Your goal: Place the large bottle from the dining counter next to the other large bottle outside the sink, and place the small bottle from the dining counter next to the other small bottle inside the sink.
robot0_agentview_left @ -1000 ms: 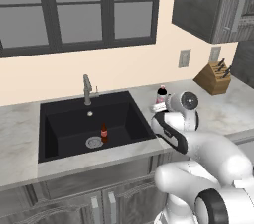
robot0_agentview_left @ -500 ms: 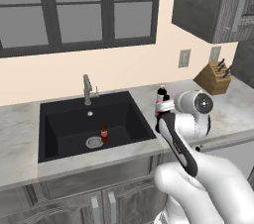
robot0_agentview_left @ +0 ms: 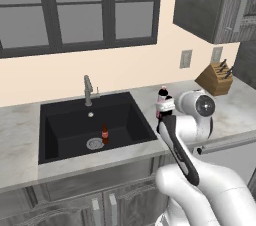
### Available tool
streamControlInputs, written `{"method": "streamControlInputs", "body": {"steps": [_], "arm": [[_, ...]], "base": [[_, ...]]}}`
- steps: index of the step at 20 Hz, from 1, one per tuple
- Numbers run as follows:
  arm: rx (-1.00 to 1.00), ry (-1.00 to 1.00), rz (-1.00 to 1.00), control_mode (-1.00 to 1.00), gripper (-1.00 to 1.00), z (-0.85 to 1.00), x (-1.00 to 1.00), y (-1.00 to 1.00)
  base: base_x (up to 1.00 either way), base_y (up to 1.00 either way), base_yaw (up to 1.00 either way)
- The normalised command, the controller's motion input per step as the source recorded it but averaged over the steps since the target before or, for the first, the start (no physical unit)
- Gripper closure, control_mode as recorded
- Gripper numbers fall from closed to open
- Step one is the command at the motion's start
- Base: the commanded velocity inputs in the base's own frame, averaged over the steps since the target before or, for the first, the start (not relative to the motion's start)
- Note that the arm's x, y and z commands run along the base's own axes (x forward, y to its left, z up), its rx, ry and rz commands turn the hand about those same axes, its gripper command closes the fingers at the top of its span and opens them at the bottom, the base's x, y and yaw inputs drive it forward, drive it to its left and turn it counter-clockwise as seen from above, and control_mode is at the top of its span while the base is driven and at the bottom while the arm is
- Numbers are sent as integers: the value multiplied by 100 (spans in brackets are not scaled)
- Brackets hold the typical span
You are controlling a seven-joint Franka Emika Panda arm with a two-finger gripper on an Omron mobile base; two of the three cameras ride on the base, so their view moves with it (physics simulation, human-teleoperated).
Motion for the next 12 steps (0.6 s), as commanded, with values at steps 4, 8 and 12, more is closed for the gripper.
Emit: {"method": "streamControlInputs", "body": {"steps": [4, 8, 12], "arm": [[0, 8, 0, -100, -100, 22, 0, 5], [3, 16, 0, -100, -100, 24, 0, 1], [9, 20, 0, -100, -100, 26, 0, 2]], "base": [[0, 0, 0], [0, 0, 0], [0, 0, 0]]}}
